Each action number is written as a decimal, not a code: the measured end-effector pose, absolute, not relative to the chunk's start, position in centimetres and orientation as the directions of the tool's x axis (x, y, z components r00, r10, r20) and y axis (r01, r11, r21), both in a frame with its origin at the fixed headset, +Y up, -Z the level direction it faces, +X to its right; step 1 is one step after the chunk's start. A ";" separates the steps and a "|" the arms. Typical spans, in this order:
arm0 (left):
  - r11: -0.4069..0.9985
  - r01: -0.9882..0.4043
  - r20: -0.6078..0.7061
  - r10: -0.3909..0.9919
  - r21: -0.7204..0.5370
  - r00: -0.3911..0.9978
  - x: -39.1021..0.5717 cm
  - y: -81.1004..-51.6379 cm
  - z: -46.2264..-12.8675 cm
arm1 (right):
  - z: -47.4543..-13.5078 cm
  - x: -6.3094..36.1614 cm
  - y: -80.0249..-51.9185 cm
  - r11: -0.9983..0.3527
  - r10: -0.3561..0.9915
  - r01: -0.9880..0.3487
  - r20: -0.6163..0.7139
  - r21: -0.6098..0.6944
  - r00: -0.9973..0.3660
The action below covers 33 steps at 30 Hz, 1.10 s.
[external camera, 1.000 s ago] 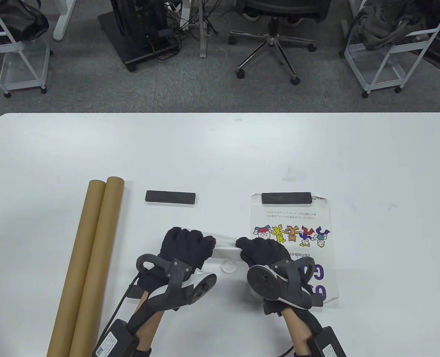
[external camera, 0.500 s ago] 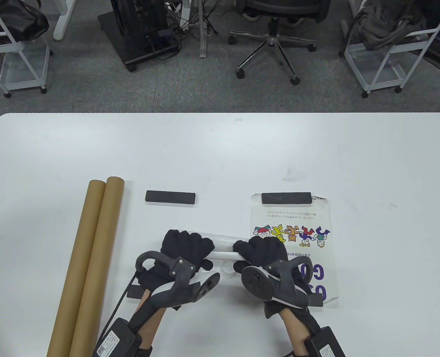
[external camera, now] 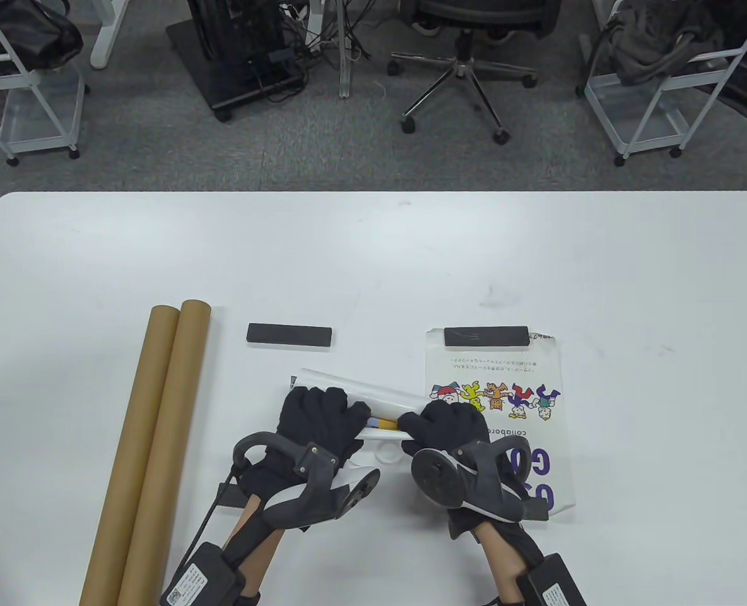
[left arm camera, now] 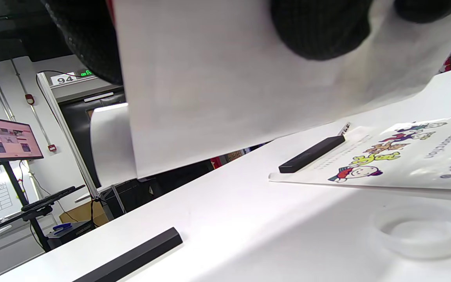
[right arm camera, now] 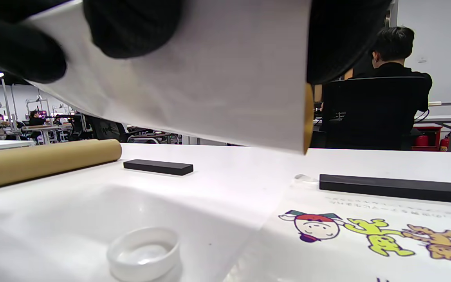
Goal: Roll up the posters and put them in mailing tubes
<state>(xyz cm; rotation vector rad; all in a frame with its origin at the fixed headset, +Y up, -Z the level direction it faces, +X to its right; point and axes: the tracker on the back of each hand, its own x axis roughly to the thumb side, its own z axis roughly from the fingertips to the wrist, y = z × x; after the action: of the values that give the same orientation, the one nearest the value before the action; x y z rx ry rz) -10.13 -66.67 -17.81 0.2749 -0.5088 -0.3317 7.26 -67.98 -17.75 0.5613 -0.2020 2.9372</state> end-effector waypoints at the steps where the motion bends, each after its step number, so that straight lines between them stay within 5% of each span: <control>1: 0.911 0.221 0.433 -0.365 0.347 0.824 -10.2 -66.6 -17.8 | -17.8 7.3 -67.9 -0.979 0.119 -0.171 0.373 -0.111 -0.920; 11: 0.908 0.164 0.443 -0.338 0.386 0.831 -10.9 -66.5 -17.9 | -17.8 8.0 -67.6 -0.951 0.127 -0.223 0.388 -0.215 -0.913; 24: 0.898 0.245 0.426 -0.395 0.365 0.814 -10.6 -66.6 -18.2 | -18.1 7.5 -67.9 -0.985 0.119 -0.158 0.391 -0.071 -0.913; 33: 0.903 0.231 0.446 -0.386 0.362 0.808 -10.6 -66.9 -17.9 | -17.9 7.4 -68.2 -0.982 0.104 -0.155 0.376 -0.109 -0.921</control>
<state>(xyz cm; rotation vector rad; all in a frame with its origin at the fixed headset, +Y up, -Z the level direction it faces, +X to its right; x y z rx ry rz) -10.56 -66.93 -17.91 0.2994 -0.5369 -0.3351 7.40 -68.21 -17.89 0.5664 -0.2072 2.9479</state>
